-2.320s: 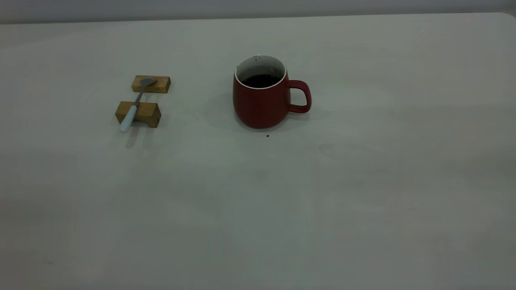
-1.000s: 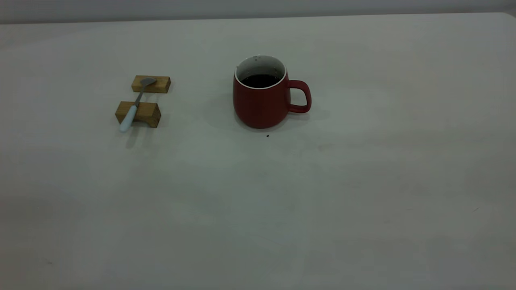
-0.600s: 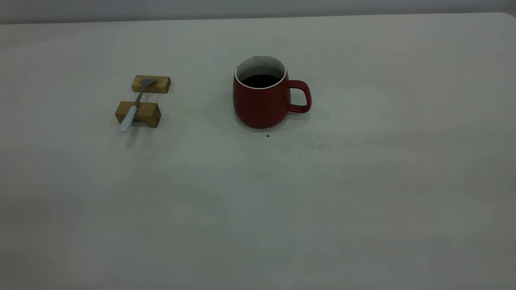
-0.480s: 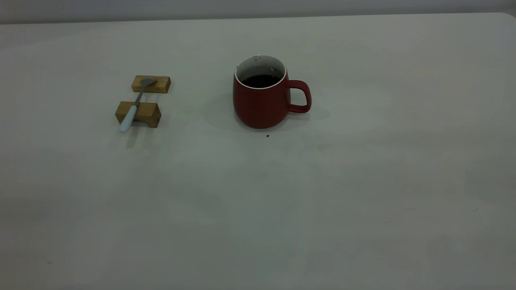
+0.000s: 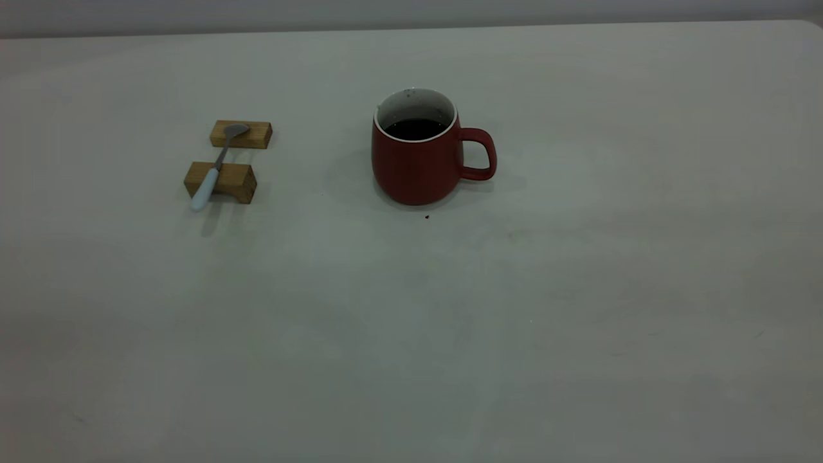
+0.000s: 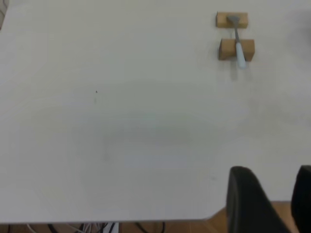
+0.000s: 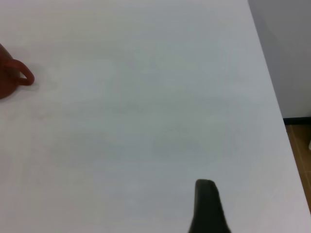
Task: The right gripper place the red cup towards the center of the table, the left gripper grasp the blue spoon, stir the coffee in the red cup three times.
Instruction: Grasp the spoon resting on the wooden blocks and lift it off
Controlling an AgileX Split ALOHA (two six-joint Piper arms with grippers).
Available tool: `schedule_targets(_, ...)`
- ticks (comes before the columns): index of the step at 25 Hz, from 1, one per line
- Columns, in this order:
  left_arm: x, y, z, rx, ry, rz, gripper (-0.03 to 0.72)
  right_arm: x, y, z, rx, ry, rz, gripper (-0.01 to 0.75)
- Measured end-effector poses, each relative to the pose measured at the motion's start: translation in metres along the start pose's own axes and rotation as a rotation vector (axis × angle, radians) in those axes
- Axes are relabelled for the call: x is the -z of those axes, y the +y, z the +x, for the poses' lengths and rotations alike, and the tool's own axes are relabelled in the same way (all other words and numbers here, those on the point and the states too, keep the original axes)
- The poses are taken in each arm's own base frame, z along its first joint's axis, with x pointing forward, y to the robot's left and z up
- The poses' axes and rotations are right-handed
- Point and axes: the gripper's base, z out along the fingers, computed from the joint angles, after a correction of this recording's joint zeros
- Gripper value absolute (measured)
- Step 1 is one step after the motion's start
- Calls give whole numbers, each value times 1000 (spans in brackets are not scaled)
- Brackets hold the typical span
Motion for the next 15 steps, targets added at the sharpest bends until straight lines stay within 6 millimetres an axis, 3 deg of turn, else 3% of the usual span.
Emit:
schedule_targets(6, -18, -3, -19, 55, 154, 18, 504, 0, 0, 0, 0, 0, 0, 564)
schedule_targets(10, -43, -5, -48, 56, 302, 15, 522, 0, 0, 0, 0, 0, 0, 564)
schedule_targets(15, -94, -8, -85, 67, 464, 12, 523, 0, 0, 0, 0, 2, 0, 564)
